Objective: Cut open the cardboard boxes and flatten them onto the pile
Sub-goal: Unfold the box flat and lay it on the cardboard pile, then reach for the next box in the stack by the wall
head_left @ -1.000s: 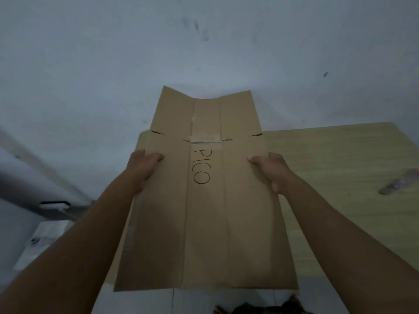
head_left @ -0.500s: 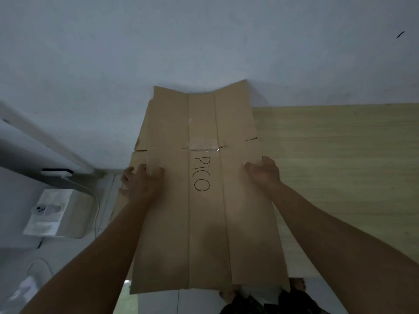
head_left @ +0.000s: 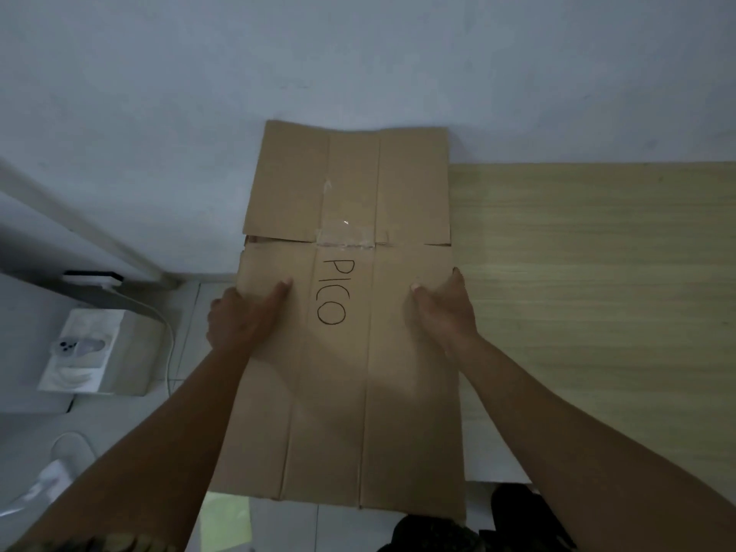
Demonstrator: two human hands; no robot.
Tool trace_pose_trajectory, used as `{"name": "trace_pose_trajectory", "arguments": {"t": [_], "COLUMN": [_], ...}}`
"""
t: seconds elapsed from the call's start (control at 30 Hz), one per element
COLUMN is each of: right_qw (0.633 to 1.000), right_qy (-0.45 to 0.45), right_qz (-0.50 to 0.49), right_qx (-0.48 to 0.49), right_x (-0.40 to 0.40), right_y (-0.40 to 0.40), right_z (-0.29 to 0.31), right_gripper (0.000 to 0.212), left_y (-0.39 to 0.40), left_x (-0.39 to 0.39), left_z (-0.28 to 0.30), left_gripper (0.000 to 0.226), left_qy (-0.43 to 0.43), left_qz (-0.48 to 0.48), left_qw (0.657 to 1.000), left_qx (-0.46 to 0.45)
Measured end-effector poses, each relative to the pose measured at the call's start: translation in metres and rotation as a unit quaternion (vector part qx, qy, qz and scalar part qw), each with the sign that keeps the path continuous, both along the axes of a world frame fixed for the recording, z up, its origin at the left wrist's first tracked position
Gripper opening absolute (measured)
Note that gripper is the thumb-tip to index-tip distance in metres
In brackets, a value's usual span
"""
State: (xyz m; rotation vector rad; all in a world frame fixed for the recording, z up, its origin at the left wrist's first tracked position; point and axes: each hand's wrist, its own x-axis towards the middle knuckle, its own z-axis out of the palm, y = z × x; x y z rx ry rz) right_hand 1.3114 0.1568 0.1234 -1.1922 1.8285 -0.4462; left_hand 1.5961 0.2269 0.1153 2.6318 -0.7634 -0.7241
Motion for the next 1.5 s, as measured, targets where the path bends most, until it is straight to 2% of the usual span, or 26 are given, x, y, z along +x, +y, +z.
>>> {"name": "trace_pose_trajectory", "arguments": {"t": [0.1,0.2,0.3,0.4,0.47,0.57,0.67,0.73,0.8,0.9,1.1,1.27,1.37,1.5], "right_qw": [0.998,0.987,0.980,0.975,0.973,0.965,0.938,0.915,0.897,0.876,0.857,0.859,0.859,0.881], "right_qy": [0.045,0.121,0.162,0.184,0.191,0.203,0.237,0.246,0.247,0.259,0.312,0.350,0.372,0.360], "right_qz": [0.036,0.060,0.082,0.103,0.118,0.146,0.175,0.180,0.178,0.155,0.068,0.004,-0.029,-0.071], "right_qx": [-0.030,-0.083,-0.076,-0.064,-0.062,-0.083,-0.183,-0.263,-0.322,-0.376,-0.405,-0.373,-0.350,-0.299], "right_x": [0.012,0.016,0.018,0.020,0.016,0.001,-0.029,-0.057,-0.092,-0.161,-0.342,-0.512,-0.611,-0.719], "right_y": [0.009,0.017,0.015,0.011,0.009,0.009,0.010,0.010,0.007,0.004,0.014,0.046,0.064,0.069], "right_z": [-0.002,-0.006,-0.010,-0.013,-0.011,-0.002,0.011,0.020,0.032,0.051,0.085,0.096,0.096,0.091], "right_gripper": [0.087,0.083,0.076,0.071,0.070,0.071,0.067,0.062,0.060,0.056,0.052,0.055,0.056,0.057], "left_y": [0.005,0.011,0.016,0.017,0.017,0.011,-0.010,-0.027,-0.042,-0.061,-0.084,-0.083,-0.081,-0.092], "left_x": [-0.002,-0.004,-0.011,-0.018,-0.026,-0.047,-0.090,-0.127,-0.169,-0.244,-0.423,-0.596,-0.696,-0.810], "left_z": [0.000,-0.007,-0.016,-0.020,-0.018,-0.006,0.017,0.032,0.045,0.064,0.091,0.100,0.101,0.095], "left_gripper": [0.106,0.093,0.088,0.093,0.096,0.087,0.074,0.067,0.062,0.068,0.062,0.057,0.057,0.059], "left_qy": [-0.032,-0.062,-0.069,-0.081,-0.130,-0.196,-0.183,-0.187,-0.196,-0.195,-0.185,-0.163,-0.132,-0.117], "left_qz": [0.016,0.024,0.027,0.007,-0.021,-0.094,-0.190,-0.256,-0.316,-0.382,-0.473,-0.529,-0.557,-0.596], "left_qw": [0.998,0.995,0.993,0.993,0.990,0.975,0.961,0.940,0.912,0.875,0.804,0.756,0.739,0.709], "left_qx": [-0.043,-0.070,-0.093,-0.082,-0.051,-0.043,-0.086,-0.128,-0.173,-0.226,-0.310,-0.348,-0.355,-0.358]}}
